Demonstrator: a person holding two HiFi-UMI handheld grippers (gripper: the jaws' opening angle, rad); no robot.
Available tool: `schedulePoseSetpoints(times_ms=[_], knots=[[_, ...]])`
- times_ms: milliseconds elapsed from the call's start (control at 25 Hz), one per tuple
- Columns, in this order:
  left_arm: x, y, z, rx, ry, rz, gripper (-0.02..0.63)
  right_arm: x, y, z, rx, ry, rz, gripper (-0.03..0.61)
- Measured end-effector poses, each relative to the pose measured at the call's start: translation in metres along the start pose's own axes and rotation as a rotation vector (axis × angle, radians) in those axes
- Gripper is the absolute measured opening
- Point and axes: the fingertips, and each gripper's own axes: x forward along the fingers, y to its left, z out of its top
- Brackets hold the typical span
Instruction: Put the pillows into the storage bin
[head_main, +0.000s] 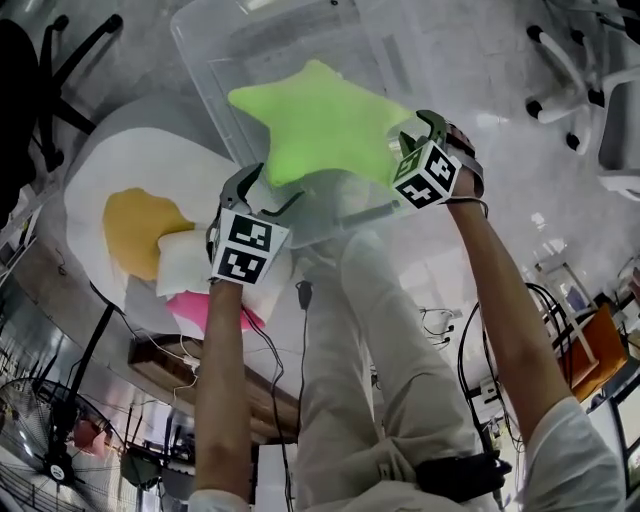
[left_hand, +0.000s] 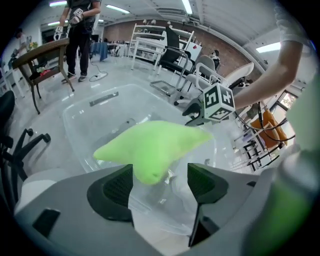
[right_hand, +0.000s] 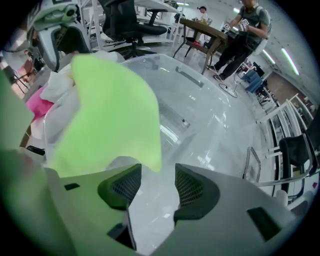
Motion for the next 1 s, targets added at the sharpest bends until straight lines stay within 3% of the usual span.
schedulePoseSetpoints(times_ms=[160, 560, 800, 1000], knots=[[-0.003, -0.009, -0.006, -0.033, 0.006, -0.04, 0.334, -0.002, 0.005, -0.003, 0.011, 0.003, 0.024, 0.227], [-0.017, 0.008, -0.018, -0.086, -0.003, 0.013, 0.339, 0.002, 0.046, 0.042, -0.078, -0.039, 0.127, 0.227], [-0.034, 0.005, -0.046, -0.112, -0.005, 0.054, 0.339, -0.012, 0.085, 0.091, -0.167, -0.15, 0.16, 0.225], [-0.061, 0.008, -0.086, -0.171, -0.04, 0.083, 0.339, -0.029, 0.131, 0.123, -0.212, -0.183, 0.183, 0.225]])
